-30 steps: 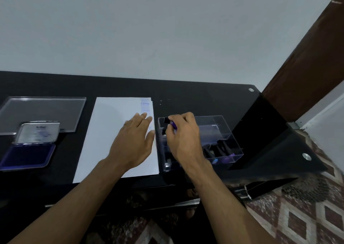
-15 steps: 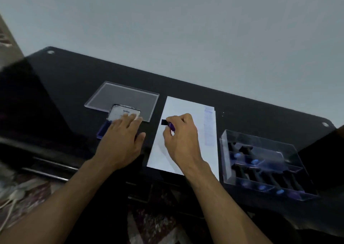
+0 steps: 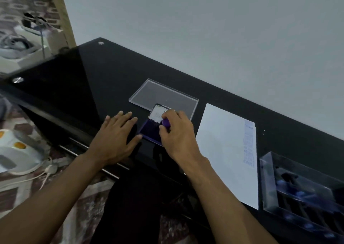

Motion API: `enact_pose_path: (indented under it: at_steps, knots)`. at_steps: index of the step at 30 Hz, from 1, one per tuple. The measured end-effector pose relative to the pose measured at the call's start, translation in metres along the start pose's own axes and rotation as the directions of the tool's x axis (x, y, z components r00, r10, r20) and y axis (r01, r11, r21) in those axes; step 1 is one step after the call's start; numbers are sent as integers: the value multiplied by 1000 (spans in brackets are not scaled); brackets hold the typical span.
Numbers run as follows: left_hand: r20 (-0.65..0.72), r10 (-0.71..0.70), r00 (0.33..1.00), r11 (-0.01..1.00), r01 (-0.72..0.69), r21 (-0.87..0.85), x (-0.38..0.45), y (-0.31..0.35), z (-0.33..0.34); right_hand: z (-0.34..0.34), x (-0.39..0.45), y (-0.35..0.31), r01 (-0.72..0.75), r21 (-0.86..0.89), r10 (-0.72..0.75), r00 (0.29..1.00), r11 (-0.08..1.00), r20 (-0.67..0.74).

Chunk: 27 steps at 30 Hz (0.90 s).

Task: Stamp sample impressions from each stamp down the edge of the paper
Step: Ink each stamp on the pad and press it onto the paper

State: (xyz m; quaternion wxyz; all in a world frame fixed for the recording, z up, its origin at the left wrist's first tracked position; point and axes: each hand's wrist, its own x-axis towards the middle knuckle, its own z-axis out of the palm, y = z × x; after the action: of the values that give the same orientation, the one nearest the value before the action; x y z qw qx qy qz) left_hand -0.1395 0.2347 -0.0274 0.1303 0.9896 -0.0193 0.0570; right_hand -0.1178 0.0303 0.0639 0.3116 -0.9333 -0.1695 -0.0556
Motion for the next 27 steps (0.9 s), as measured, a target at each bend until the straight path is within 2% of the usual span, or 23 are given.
enact_pose_path:
  at_steps: [9,18,27]
  knots:
    - [-36,19,999,1000,-20,-24,0,-6,12,3,16,-8,54,-79,-51,998,995,39]
    - [-91,20,996,1000,-19,5,0,-8,20,9,26,-9,2,-195,31,986,981,166]
    - [-113,16,993,1000,-13,25,0,-8,23,9,28,-7,14,-235,37,977,972,211]
